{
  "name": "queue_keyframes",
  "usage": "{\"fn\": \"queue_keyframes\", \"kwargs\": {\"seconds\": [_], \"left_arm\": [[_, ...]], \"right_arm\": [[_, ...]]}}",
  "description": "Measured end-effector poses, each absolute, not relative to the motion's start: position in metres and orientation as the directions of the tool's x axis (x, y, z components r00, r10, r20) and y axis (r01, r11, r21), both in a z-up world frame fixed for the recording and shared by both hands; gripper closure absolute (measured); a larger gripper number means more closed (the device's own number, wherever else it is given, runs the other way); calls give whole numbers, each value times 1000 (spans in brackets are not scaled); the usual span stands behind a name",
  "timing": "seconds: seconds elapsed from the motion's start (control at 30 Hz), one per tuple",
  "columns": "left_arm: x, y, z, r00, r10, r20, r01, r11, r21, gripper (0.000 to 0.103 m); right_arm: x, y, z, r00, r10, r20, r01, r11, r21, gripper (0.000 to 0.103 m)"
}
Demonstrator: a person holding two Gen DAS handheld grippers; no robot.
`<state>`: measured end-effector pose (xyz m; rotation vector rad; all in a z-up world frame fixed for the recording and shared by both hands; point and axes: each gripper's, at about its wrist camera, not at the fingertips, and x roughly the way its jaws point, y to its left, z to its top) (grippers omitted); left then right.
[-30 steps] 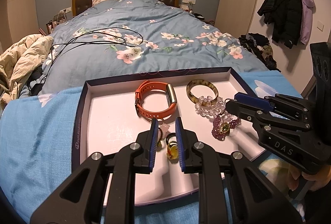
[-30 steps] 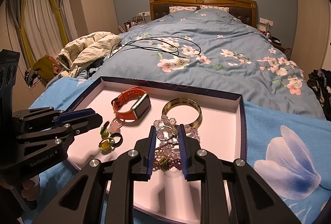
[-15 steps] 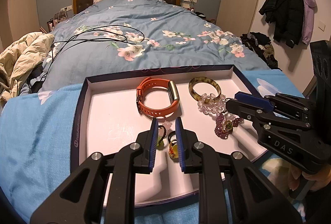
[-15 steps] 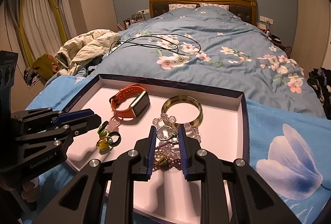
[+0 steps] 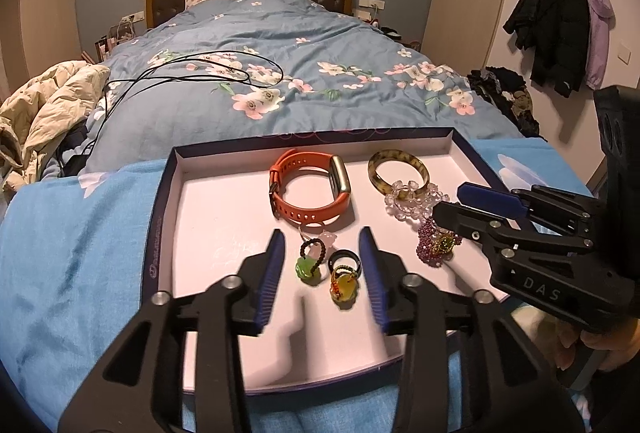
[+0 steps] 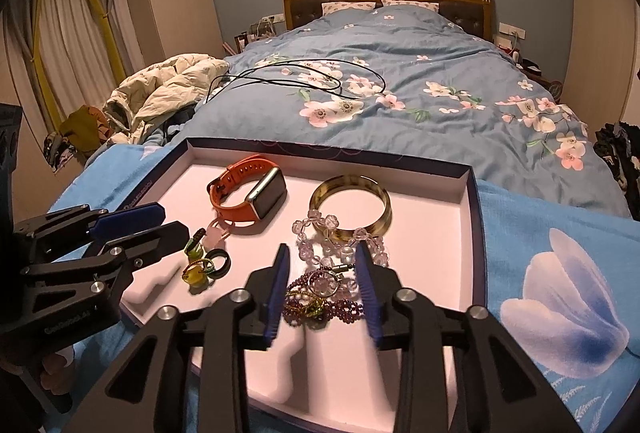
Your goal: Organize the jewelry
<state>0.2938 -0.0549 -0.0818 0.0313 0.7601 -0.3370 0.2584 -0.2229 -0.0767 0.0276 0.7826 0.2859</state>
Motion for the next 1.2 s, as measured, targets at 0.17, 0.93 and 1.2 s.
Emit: {"fn": "queue_keyframes", "kwargs": {"seconds": [0.17,0.93,1.2], "left_arm": [[283,-53,-75,704,-265,-659,292,954,-71,41],[187,-32,-30,846,-188,-498,223,975,11,6],[151,-28,-27,870,-163,-466,201,979,34,6]], "right_arm": [[250,-226,-69,693,262,-672,-235,963,133,55],[166,-225,-38,825,178,-536,-161,984,80,7],[129,-223,-42,852,145,-502,-129,989,67,7]]}}
